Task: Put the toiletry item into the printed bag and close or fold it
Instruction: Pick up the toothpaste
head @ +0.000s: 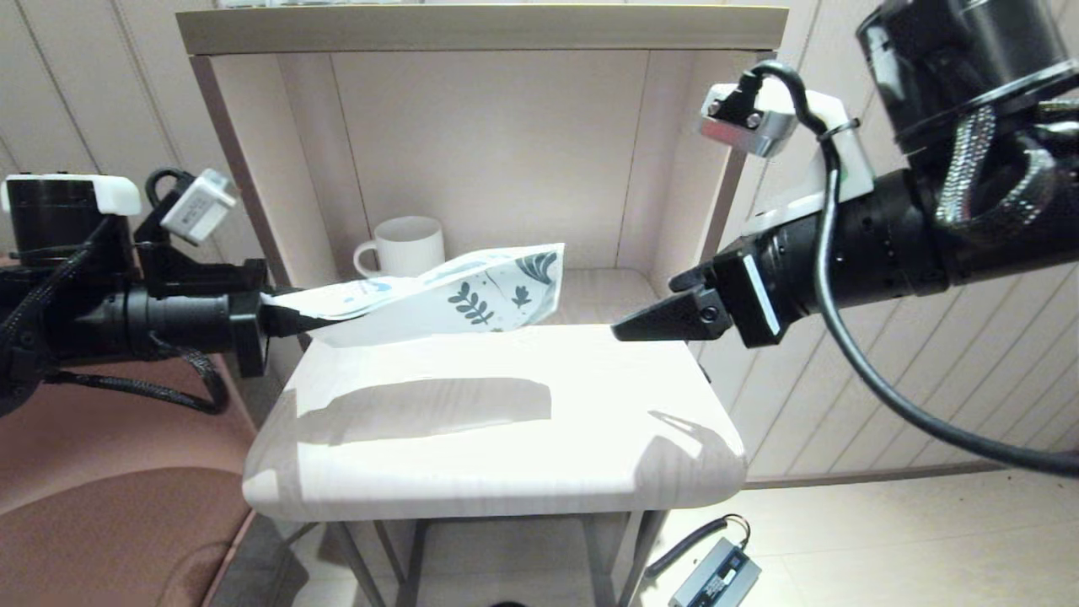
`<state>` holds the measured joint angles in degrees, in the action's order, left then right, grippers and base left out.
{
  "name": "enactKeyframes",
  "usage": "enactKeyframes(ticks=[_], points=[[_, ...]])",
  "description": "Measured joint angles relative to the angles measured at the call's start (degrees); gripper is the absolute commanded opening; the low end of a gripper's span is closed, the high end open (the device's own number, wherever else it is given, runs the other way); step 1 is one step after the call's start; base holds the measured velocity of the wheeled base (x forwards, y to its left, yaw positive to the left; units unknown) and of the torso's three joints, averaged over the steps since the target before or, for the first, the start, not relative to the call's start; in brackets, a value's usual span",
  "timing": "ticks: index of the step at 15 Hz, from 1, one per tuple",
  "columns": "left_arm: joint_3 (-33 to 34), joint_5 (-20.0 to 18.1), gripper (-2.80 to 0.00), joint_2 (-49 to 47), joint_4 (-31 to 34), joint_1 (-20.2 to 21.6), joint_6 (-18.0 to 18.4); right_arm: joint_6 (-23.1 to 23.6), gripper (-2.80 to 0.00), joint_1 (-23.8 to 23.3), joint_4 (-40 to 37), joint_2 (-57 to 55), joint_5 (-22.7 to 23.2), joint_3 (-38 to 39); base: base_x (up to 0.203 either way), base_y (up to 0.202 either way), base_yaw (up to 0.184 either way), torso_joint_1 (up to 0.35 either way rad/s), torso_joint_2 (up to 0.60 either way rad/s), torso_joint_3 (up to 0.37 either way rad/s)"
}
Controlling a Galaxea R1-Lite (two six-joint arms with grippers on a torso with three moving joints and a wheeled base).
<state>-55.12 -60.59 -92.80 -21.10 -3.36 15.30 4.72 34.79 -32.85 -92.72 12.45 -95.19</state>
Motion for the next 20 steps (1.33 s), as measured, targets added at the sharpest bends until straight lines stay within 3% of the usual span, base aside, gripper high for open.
enactKeyframes(ticks=[4,5,7,12,13,15,16,20], points=[[1.4,0.0,-2.80,4.9,5.4,5.7,-0.3,-0.9,0.00,1.6,0.0,-5.5,-0.9,-3.4,0.000,0.000,0.000,0.000,0.00,0.000],[1.9,0.1,-2.80,5.9,5.6,6.9,-0.3,-1.0,-2.80,2.4,0.0,-7.2,-1.8,-4.9,0.000,0.000,0.000,0.000,0.00,0.000],[2.4,0.1,-2.80,7.6,6.0,8.4,-0.4,-0.7,-2.80,4.1,0.0,-10.4,-4.3,-7.5,0.000,0.000,0.000,0.000,0.00,0.000],[2.5,0.1,-2.80,10.8,7.0,11.9,-2.5,-0.5,-2.80,6.5,-0.4,-17.9,-4.9,-13.5,0.000,0.000,0.000,0.000,0.00,0.000],[2.6,0.1,-2.80,11.2,7.1,12.5,-2.7,-0.5,0.00,6.9,-0.4,-19.5,-5.0,-14.7,0.000,0.000,0.000,0.000,0.00,0.000],[2.9,0.1,-2.80,11.9,7.1,13.6,-2.9,-0.3,0.00,7.3,1.7,-23.0,-6.5,-16.2,0.000,0.000,0.000,0.000,0.00,0.000],[3.4,0.1,-2.80,12.3,7.1,13.9,-2.9,-0.2,-2.80,7.4,3.8,-24.6,-7.6,-16.6,0.000,0.000,0.000,0.000,0.00,0.000],[5.6,-0.3,-2.80,14.2,6.8,14.1,-2.8,-0.7,-2.80,7.5,11.0,-29.0,-8.6,-16.8,0.000,0.000,0.000,0.000,0.00,0.000]])
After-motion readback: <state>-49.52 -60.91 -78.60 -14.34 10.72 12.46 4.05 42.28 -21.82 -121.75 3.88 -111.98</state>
